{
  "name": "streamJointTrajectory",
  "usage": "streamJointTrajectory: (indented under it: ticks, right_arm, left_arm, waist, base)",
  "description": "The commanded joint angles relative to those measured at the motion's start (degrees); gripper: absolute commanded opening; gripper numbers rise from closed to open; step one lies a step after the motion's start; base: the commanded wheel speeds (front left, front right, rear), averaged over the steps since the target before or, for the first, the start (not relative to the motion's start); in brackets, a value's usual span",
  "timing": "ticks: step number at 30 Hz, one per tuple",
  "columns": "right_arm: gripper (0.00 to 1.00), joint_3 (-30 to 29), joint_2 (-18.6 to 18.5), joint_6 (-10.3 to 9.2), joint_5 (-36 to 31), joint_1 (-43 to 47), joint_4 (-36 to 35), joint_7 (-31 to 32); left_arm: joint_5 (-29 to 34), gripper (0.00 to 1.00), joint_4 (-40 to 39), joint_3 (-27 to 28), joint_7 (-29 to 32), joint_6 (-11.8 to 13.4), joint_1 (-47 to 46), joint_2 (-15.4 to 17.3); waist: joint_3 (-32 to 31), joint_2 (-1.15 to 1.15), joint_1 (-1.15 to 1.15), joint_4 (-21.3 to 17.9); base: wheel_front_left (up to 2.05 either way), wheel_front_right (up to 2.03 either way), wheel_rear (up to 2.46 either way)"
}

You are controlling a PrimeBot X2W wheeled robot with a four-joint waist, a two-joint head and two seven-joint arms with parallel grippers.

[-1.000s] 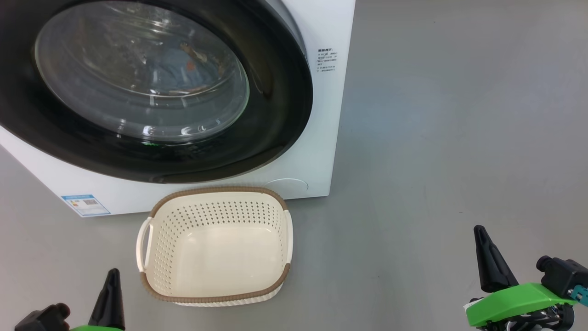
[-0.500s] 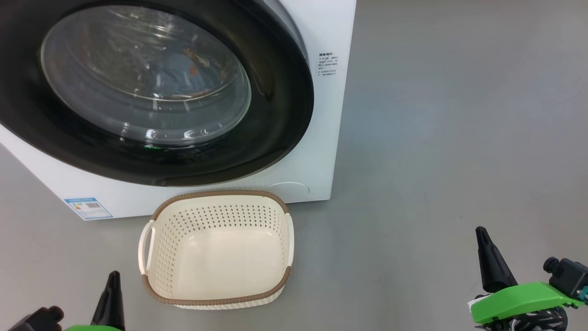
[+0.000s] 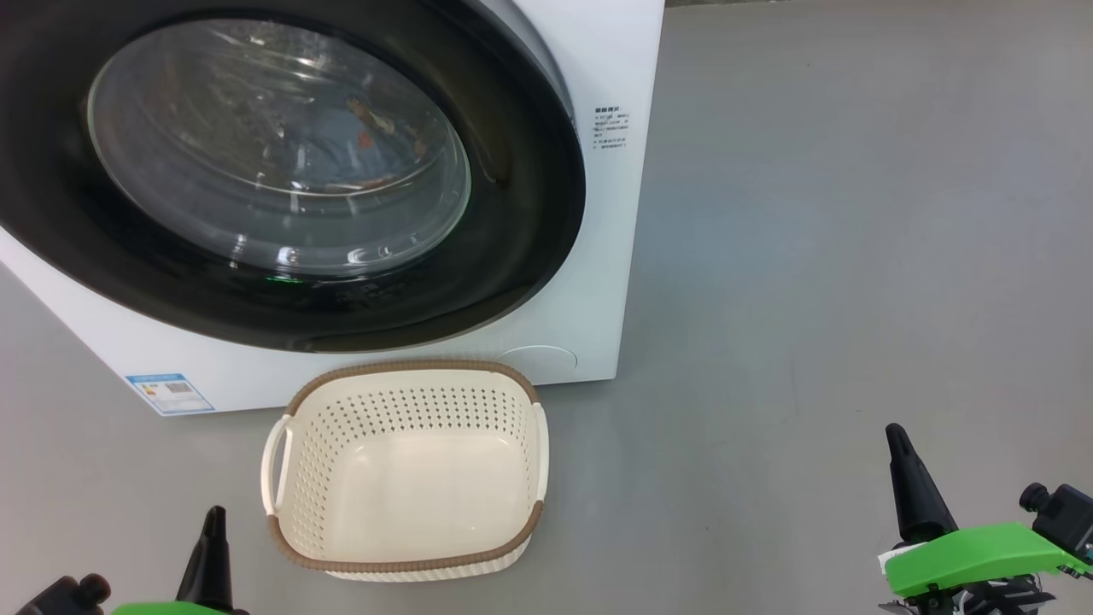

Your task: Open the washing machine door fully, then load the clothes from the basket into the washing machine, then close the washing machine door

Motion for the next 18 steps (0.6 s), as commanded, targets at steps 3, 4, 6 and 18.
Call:
streamJointTrajectory:
  ticks: [3, 4, 6, 18]
  right_arm:
    - [0.0, 0.1, -0.4, 0.01, 3.0, -0.7, -1.3, 0.6]
    - [0.0, 0.1, -0.4, 0.01, 3.6, -0.7, -1.3, 0.8]
    - [0.0, 0.1, -0.3, 0.01, 4.9, -0.8, -1.3, 1.1]
    - [0.0, -0.1, -0.2, 0.01, 12.2, -0.9, -1.4, 3.1]
  left_arm:
    - [-2.7, 0.0, -1.3, 1.3, 0.7, -0.1, -2.0, 0.7]
    - [-3.3, 0.0, -1.4, 1.4, 0.9, -0.1, -2.1, 0.6]
    - [-4.4, 0.0, -1.4, 1.5, 1.2, -0.1, -2.2, 0.6]
    - [-11.3, 0.0, -1.5, 2.0, 3.2, -0.1, -2.7, 0.2]
  waist:
    - [-0.2, 0.0, 0.0, 0.1]
    - [-0.3, 0.0, 0.0, 0.1]
    - [-0.4, 0.0, 0.0, 0.1]
    - [-1.1, 0.0, 0.0, 0.3]
  base:
    - [0.0, 0.0, 0.0]
    - [0.0, 0.0, 0.0]
    - [0.0, 0.0, 0.0]
    - [0.0, 0.0, 0.0]
